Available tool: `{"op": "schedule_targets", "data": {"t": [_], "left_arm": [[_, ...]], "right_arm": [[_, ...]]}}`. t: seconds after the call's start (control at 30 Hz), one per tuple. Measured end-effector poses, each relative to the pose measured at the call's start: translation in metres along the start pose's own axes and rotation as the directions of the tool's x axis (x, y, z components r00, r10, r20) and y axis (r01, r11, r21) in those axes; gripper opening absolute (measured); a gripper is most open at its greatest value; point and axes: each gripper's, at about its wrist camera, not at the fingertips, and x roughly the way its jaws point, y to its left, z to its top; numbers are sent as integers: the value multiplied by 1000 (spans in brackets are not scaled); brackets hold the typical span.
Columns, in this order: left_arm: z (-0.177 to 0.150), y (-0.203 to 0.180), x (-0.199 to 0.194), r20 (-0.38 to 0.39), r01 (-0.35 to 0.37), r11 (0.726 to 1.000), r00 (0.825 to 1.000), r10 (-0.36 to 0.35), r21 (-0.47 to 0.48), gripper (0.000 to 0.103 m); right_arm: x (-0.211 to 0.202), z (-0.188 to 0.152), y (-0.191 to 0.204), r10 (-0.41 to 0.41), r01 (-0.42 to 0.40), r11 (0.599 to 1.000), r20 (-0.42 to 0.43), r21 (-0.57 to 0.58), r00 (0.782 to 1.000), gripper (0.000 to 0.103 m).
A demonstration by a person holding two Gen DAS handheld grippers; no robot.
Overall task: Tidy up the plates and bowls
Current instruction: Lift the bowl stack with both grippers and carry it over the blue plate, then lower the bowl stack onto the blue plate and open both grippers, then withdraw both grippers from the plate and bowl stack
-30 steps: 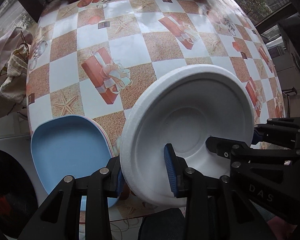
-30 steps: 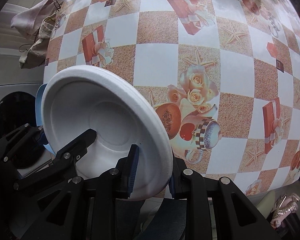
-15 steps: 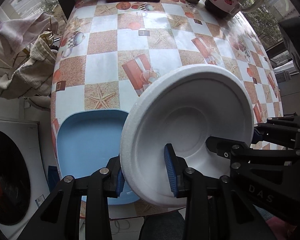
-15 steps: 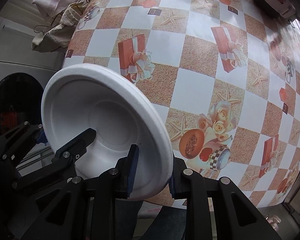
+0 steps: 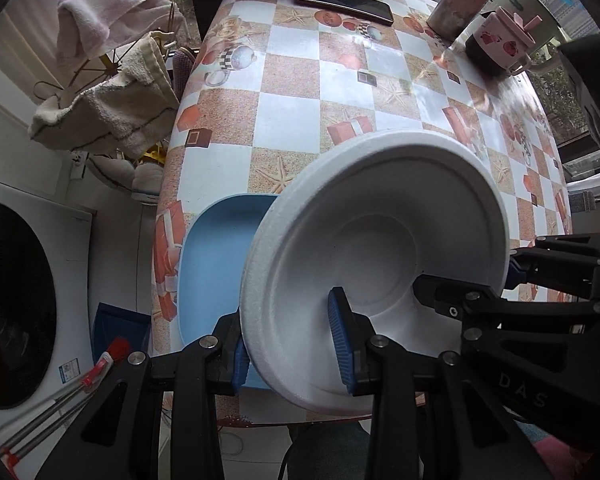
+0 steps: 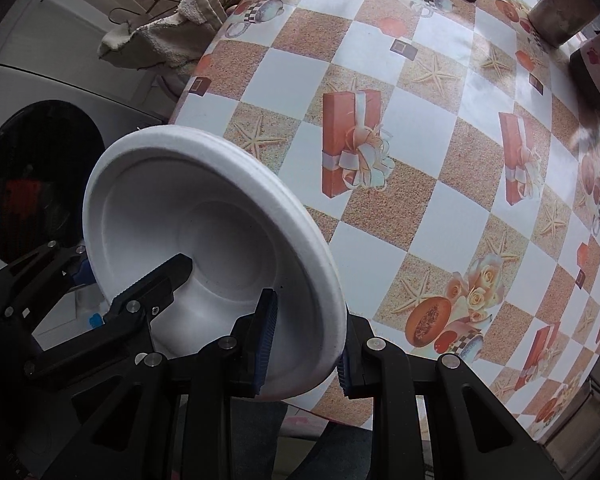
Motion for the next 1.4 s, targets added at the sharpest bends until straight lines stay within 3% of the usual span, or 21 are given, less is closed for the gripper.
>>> {"op": "schedule_targets", "data": {"t": [0.63, 0.87, 0.93, 0.97, 1.0, 1.07, 1.17, 1.23, 1.27, 1.4], "left_arm": [[-22, 48, 23, -82, -67, 991, 995, 57, -120, 37], [-22, 50, 14, 4, -134, 983, 991, 136, -126, 48], [-21, 53, 8, 24, -134, 980, 990, 139, -149, 48], [-20, 56, 4, 33, -137, 978, 989, 144, -158, 48], [-19, 58, 0, 41, -152, 976, 986, 160, -158, 49], [-17, 59, -9, 61, -191, 971, 978, 201, -142, 54], [-15, 58, -22, 83, -229, 966, 967, 240, -123, 64], [-14, 56, -29, 86, -248, 962, 962, 258, -110, 71], [-13, 56, -33, 93, -238, 965, 964, 248, -108, 71], [-11, 52, -44, 103, -187, 976, 975, 199, -113, 84]], "right_arm": [[60, 20, 48, 40, -46, 997, -99, -60, 994, 28], [58, 19, 48, 37, -42, 997, -83, -61, 996, 30], [53, 20, 46, 46, -50, 997, -74, -52, 996, 37], [48, 20, 44, 41, -44, 998, -66, -50, 997, 51], [44, 19, 43, 8, -11, 999, -53, -54, 999, 74], [35, 19, 39, -41, 40, 997, -17, -62, 999, 90], [20, 18, 31, -12, 12, 999, 5, -45, 1000, 90], [10, 17, 25, -8, 9, 999, 17, -33, 1000, 97], [4, 14, 21, 1, -1, 1000, 26, -28, 1000, 103], [-23, 10, 16, -23, 26, 999, 110, -28, 994, 103]]}}
